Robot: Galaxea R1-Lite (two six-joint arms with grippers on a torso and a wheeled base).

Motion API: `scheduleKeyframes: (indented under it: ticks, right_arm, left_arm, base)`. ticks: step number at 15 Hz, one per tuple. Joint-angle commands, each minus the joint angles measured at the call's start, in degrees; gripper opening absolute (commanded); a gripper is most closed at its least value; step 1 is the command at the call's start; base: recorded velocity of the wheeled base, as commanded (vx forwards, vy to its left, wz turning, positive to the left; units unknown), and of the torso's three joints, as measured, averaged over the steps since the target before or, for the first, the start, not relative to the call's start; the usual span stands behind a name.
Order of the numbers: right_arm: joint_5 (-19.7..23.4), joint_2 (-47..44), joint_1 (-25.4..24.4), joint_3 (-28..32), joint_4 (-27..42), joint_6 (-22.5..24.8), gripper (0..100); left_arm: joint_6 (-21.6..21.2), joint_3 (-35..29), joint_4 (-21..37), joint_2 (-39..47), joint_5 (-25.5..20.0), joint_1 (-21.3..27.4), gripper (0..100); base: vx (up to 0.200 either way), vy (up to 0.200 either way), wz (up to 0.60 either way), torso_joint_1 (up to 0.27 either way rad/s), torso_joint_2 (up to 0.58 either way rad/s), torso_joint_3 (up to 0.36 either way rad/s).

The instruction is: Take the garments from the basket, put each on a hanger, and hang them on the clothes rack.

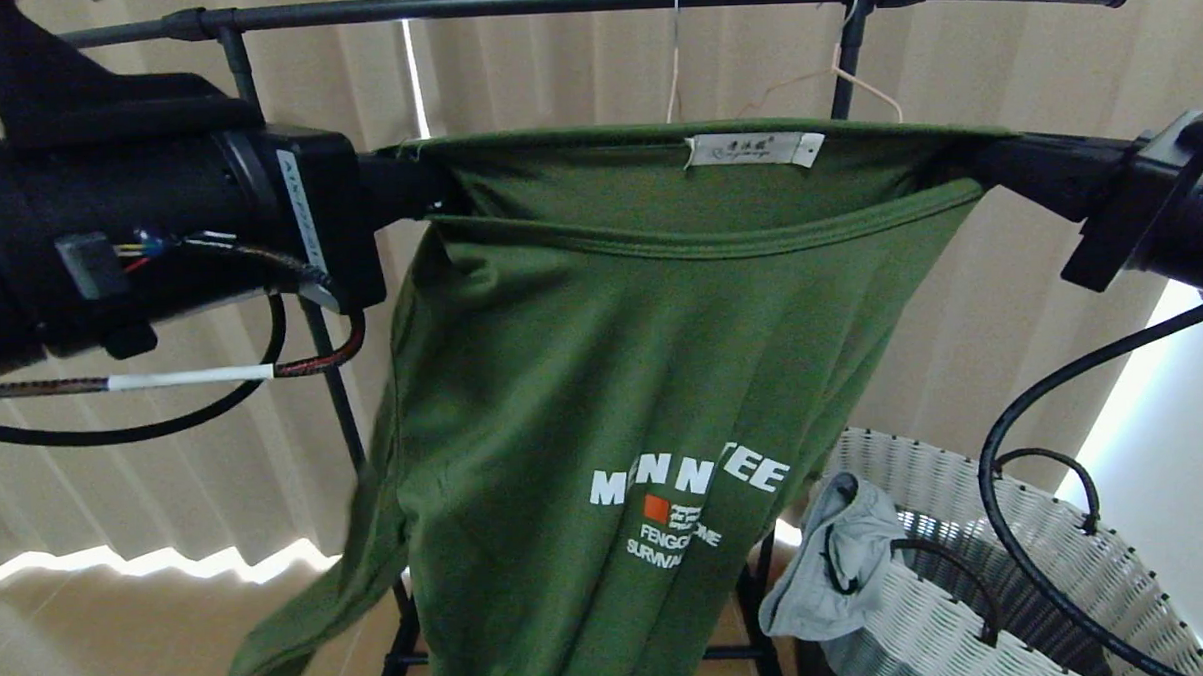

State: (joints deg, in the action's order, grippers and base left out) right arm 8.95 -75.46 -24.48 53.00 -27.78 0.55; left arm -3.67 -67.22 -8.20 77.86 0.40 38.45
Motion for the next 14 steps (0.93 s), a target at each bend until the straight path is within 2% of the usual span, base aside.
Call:
scheduleKeyframes:
  ticks: [1, 4, 5, 9, 12, 13, 14]
  right_arm:
    - [0.0, -3.2, 1.3, -0.5, -0.1, -0.5, 0]
    - [-0.1, -5.0, 1.5, -0.4, -1.4, -1.3, 0]
    - [-0.2, -5.8, 1.6, -0.5, -4.5, -1.4, 0]
    - [-0.1, -5.1, 5.2, -0.5, -4.8, -1.3, 0]
    - [0.4, -0.8, 5.8, -1.0, -2.0, -1.3, 0]
    - [1.4, 1.6, 5.8, -1.6, 1.0, -1.2, 0]
    - [4.6, 3.9, 5.7, -2.3, 3.6, -1.2, 0]
  left_arm:
    - [-3.4, -1.7, 0.3, 3.1, 0.2, -2.6, 0]
    - [-4.6, -3.4, 0.4, 4.0, 0.3, -2.9, 0]
    - [-4.6, -3.6, 1.8, 3.6, 0.3, -2.9, 0]
    - [-4.5, -3.4, 3.4, 2.9, 0.3, -2.9, 0]
    - [-2.1, -3.6, -3.5, 6.6, 0.3, -1.8, 0]
    - [-1.7, -3.8, -6.7, 8.3, 0.4, -1.7, 0]
    - [-1.7, -4.1, -8.5, 9.7, 0.4, -1.8, 0]
  base:
    - [0.0, 0.0, 0.0, 0.0, 0.0, 0.0]
    - [0.0, 0.0, 0.0, 0.0, 0.0, 0.0]
    - [0.0, 0.0, 0.0, 0.0, 0.0, 0.0]
    - [0.0, 0.0, 0.0, 0.0, 0.0, 0.0]
    - [0.0, 0.0, 0.0, 0.0, 0.0, 0.0]
    - [0.0, 0.0, 0.0, 0.0, 0.0, 0.0]
    - [0.0, 0.0, 0.0, 0.0, 0.0, 0.0]
